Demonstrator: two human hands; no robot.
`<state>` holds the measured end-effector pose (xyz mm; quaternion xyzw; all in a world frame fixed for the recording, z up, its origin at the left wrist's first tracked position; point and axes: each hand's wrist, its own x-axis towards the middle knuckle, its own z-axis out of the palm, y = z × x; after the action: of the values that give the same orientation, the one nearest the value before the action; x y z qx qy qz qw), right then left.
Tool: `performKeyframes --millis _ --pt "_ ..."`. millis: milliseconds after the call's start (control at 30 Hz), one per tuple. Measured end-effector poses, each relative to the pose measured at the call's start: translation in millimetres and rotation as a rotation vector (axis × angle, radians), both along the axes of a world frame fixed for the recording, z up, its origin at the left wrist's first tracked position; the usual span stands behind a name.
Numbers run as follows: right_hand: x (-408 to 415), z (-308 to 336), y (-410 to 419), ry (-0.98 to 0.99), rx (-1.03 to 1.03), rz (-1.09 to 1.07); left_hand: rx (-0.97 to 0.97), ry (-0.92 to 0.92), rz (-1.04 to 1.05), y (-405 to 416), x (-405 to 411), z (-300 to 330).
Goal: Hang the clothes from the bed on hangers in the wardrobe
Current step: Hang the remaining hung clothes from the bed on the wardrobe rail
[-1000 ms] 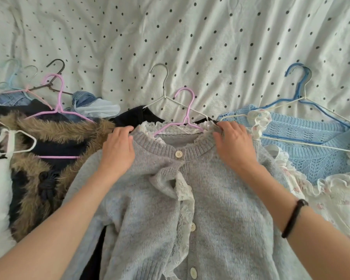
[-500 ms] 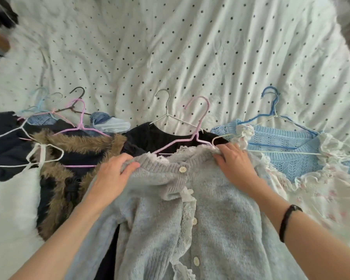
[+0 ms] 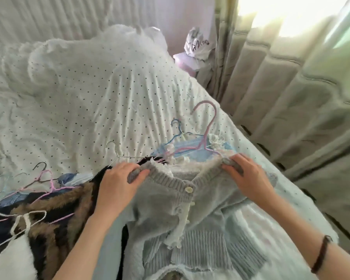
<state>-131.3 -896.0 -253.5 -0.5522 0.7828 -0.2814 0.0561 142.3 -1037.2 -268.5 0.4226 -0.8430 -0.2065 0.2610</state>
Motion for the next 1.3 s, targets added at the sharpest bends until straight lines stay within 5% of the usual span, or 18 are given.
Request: performKeyframes --millis 567,867,1000,1133,1300 --pt "3.8 160.3 442.2 0.313 -0.318 -0.949 -0.328 0.359 -0.992 278.2 -252.7 150.2" --pt "75.8 197.7 674.1 0.431 -0.229 -1.522 -0.105 0.566 -1.290 529.1 -309.4 176.4" --pt "125.7 204.9 752.0 0.532 0.021 -1.777 0.002 0.540 -1.430 634.4 -318.2 182.9" --pt "177.7 196.3 809.4 0.611 0.166 -1.841 0.084 0.550 -1.644 722.6 -309.3 179.0" --pt "235.3 190.3 842.3 0.517 0.050 -1.972 0.181 0.462 -1.870 801.7 -299.4 168.3"
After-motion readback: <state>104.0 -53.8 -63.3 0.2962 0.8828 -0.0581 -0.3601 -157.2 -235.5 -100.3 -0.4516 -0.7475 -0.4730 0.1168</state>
